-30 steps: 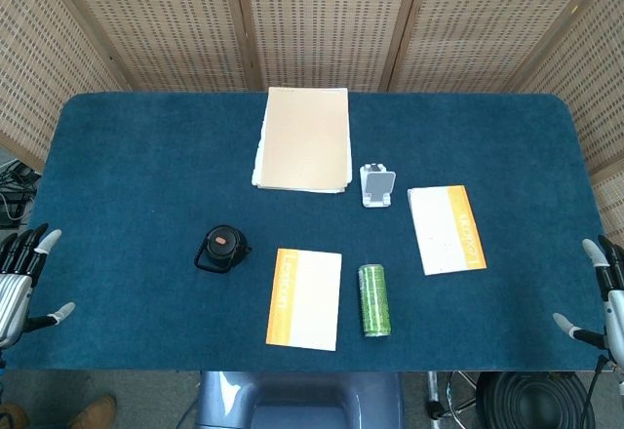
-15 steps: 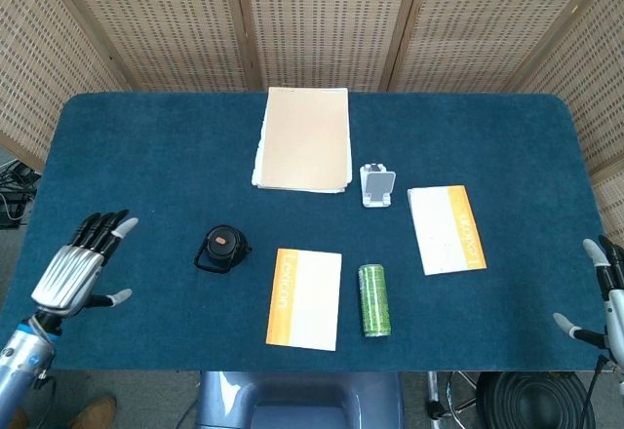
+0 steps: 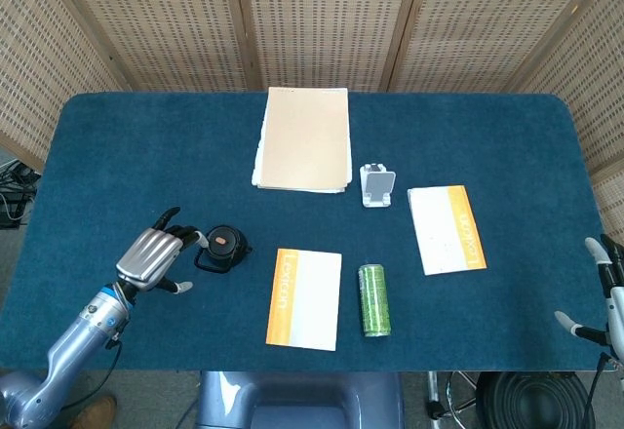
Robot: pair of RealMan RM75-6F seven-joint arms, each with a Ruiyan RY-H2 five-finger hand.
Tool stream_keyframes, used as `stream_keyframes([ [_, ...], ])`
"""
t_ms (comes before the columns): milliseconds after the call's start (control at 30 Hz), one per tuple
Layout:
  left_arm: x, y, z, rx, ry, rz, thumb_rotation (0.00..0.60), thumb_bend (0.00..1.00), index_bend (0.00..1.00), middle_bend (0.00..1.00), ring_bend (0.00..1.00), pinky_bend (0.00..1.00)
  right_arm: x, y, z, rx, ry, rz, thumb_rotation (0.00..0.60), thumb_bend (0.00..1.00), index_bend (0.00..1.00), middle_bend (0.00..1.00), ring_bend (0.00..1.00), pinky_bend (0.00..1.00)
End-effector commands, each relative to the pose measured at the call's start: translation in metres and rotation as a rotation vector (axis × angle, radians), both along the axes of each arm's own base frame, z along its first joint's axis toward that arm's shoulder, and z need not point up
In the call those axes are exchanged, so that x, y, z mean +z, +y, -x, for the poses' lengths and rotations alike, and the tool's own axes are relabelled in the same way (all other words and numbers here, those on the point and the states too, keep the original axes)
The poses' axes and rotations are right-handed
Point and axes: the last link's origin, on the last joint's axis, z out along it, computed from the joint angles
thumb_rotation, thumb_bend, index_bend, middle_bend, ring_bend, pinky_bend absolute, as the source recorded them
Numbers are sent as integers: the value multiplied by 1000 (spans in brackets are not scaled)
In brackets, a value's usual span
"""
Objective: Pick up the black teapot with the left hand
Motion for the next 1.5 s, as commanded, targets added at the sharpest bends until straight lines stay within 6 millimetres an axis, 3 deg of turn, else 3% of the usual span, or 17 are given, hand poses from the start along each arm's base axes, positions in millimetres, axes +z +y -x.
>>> stream_keyframes([
  [33, -10, 2, -4, 5, 1, 30, 600, 0, 365, 332, 333, 0, 0, 0, 0, 0, 0, -1, 600, 0, 0, 0, 0, 0],
  [367, -26, 7, -5, 38, -8, 97, 600, 0, 425, 389, 333, 0, 0, -1, 1, -5, -4, -2, 600, 0, 0, 0, 0, 0],
  [867, -38, 9, -10, 73, -4, 141, 600, 0, 405, 390, 337, 0, -3, -2, 3, -14, 1, -12, 600, 0, 0, 0, 0, 0],
  [1500, -51, 5, -1, 100, 27, 173, 600, 0, 419, 390, 349, 0, -6, -3, 2, -15, 7, -22, 600, 0, 0, 0, 0, 0],
])
